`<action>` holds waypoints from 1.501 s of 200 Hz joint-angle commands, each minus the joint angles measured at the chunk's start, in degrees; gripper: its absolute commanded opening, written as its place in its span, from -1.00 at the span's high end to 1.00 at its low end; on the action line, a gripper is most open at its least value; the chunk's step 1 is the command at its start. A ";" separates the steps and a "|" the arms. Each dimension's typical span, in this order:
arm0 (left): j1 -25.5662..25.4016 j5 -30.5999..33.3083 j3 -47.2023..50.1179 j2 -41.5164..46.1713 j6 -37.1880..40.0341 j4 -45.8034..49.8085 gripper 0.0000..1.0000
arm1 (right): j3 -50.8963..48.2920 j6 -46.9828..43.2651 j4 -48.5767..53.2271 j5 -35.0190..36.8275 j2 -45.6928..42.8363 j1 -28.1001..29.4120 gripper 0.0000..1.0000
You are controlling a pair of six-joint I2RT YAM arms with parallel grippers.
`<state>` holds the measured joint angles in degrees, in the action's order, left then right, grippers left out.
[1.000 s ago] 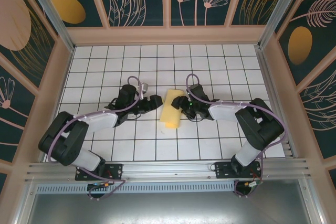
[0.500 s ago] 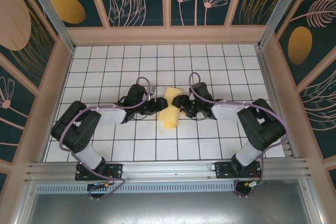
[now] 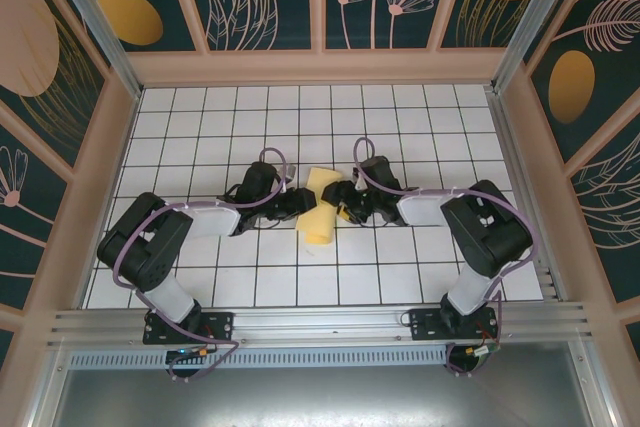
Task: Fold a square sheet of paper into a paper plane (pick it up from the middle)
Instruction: Fold the square sheet of paper in half at the center of the table, then hold the square sheet of paper at the center of the table.
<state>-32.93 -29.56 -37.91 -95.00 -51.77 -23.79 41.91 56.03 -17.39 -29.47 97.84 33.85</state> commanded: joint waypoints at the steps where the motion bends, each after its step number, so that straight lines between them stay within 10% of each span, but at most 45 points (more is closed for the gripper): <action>1: -0.27 0.61 0.63 0.34 -0.16 0.26 0.25 | 1.40 0.89 -3.91 -1.81 1.44 0.74 -0.31; 79: -0.21 1.93 1.24 1.27 -0.23 1.05 0.29 | 2.03 1.93 -5.12 -1.05 3.06 1.35 -0.01; 169: -0.17 22.11 3.09 17.98 2.46 17.15 -0.07 | 4.51 5.70 -9.54 3.88 5.88 2.24 0.02; 300: -0.12 14.82 3.37 11.79 1.55 10.02 0.29 | 10.77 -0.63 9.63 11.35 5.24 5.09 -0.19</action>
<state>-32.95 -11.60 -34.89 -82.06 -50.48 -9.98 50.70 58.28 -13.56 -19.92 103.79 38.52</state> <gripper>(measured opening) 0.387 0.594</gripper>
